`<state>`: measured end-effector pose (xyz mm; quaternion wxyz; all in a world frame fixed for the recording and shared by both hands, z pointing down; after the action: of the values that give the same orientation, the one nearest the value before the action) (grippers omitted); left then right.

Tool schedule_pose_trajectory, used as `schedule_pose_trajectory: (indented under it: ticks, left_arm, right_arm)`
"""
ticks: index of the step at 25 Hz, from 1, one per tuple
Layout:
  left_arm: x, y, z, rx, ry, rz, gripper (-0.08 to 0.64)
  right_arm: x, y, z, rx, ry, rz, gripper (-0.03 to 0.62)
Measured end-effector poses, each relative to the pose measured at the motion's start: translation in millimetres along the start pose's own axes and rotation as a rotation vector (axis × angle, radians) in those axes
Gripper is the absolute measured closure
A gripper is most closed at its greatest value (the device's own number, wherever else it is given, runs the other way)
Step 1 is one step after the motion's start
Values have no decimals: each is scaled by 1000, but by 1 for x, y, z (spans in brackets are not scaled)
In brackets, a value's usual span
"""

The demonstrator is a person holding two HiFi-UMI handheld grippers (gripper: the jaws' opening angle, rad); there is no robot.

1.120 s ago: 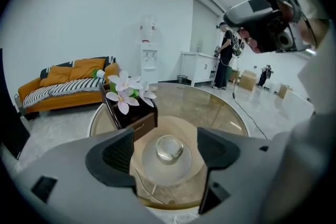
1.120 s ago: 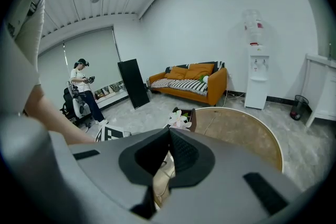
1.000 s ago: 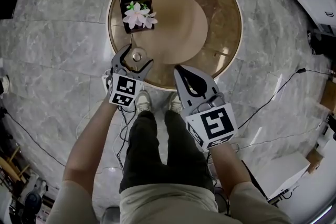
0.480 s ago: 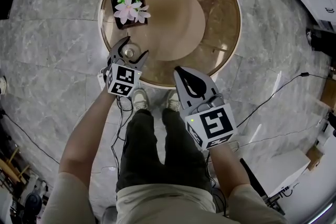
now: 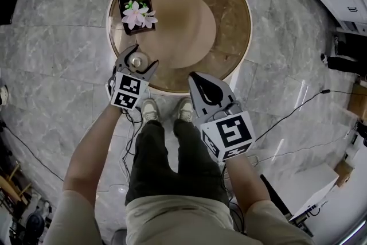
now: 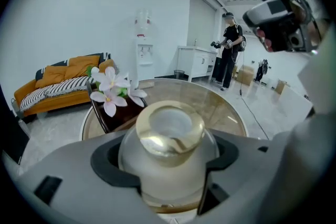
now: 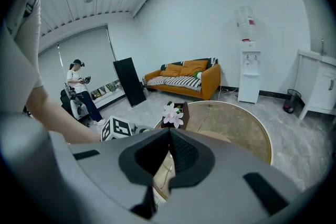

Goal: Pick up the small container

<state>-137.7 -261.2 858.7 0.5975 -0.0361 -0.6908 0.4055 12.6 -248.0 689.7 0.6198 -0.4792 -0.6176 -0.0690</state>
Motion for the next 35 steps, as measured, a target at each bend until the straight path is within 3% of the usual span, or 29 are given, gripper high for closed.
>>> schedule_pose_trajectory:
  ticks: [5,10,16,23,29,35]
  left_arm:
    - [-64,49,-4,-15,28,-4,225]
    - [-132,105,-5,-57,-29,-6,225]
    - [-223,168,-11,-83,-36,-79,225]
    - [-320,242,-37,-85,-84,-187,225]
    - [-370,309,-68,-68,-139,-252,225]
    - [-404,365,-112,-32,-190,-310,225]
  right_arm:
    - [-45,35,10,-18,28,-32,595]
    - [-100,82,20,-15,83,-69,595]
    - [-172,141,26,9,146,-150,595]
    - [-246,208,35,5,79,-285,595]
    - [-293,262,54,30,160,-374,595]
    - [-305,302,64,56,199,-401,595]
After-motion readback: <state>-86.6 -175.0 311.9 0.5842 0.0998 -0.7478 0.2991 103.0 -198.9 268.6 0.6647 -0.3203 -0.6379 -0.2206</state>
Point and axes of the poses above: the fingertips, and each gripper's own axes: y backward along the fingers, z to its left, x out of its underside, the point moved 4 cm from there along y, backward along the fingers, and after that the axes turned 7 degrees about -z, right-handed, at the moved point
